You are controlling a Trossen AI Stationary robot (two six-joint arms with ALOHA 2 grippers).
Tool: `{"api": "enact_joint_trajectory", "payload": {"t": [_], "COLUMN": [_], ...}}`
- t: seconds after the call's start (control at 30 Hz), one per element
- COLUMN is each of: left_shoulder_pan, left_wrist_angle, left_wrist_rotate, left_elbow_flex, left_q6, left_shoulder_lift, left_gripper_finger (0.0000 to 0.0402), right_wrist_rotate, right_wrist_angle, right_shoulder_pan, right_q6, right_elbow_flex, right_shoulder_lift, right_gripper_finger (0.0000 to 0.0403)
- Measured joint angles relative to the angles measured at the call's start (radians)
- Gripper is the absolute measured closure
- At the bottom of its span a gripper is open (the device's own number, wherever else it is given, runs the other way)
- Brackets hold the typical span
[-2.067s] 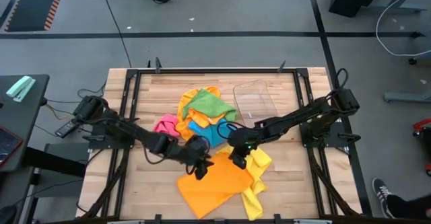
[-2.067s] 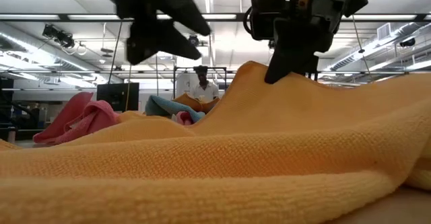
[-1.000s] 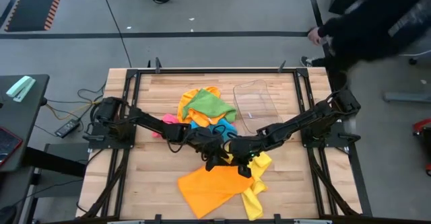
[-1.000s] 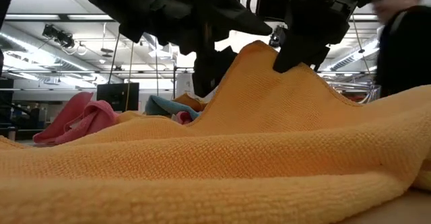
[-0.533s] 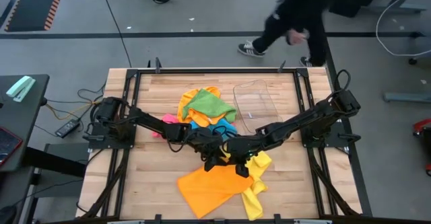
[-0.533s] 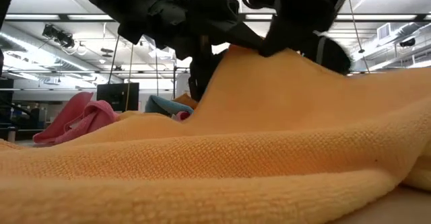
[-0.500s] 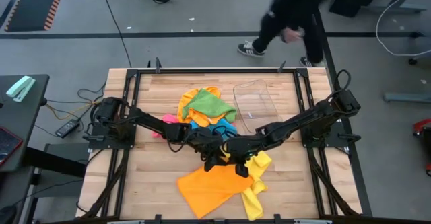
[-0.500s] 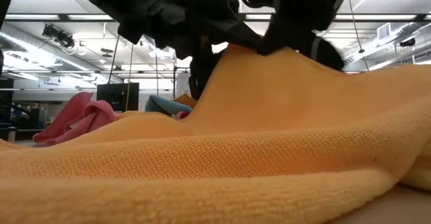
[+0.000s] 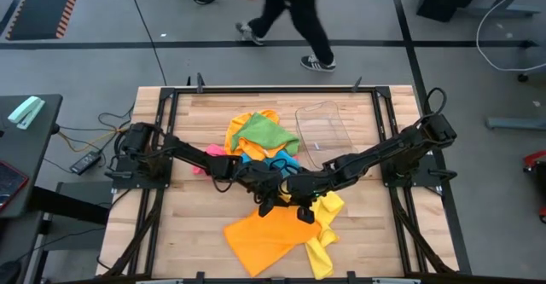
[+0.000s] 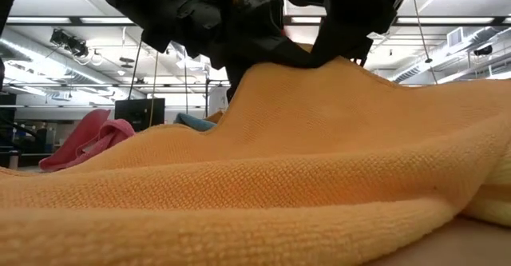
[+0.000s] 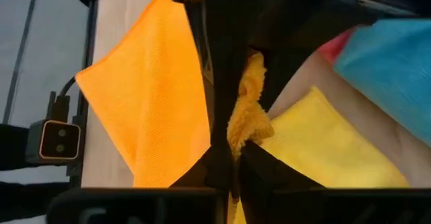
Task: Fold microfiber towels
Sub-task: Fold the bottom orange towel
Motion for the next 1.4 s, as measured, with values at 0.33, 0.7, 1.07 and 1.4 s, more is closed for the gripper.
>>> {"api": "enact_joint_trajectory", "payload": {"t": [0.33, 0.7, 1.07, 1.4], "left_shoulder_pan": [0.008, 0.021, 0.047, 0.047], "left_wrist_angle": [-0.029, -0.041, -0.053, -0.067], "left_wrist_rotate": [0.015, 0.018, 0.022, 0.041], "left_elbow_flex": [0.000, 0.000, 0.000, 0.000], "left_q6": [-0.009, -0.013, -0.016, 0.002], "left_shoulder_lift": [-0.010, -0.010, -0.010, -0.010], "left_gripper_finger": [0.0389, 0.0384, 0.0379, 0.0381], "right_wrist_rotate": [-0.127, -0.190, -0.186, -0.185], "right_wrist_angle": [-0.097, 0.096, 0.123, -0.015], "right_shoulder_pan": [-0.016, 0.058, 0.125, 0.097], "right_q6": [0.110, 0.315, 0.394, 0.337], "right_elbow_flex": [-0.027, -0.206, -0.250, -0.210], "right_shoulder_lift": [-0.005, -0.002, -0.003, -0.021], "right_gripper_finger": [0.0260, 0.0256, 0.0337, 0.0366]}}
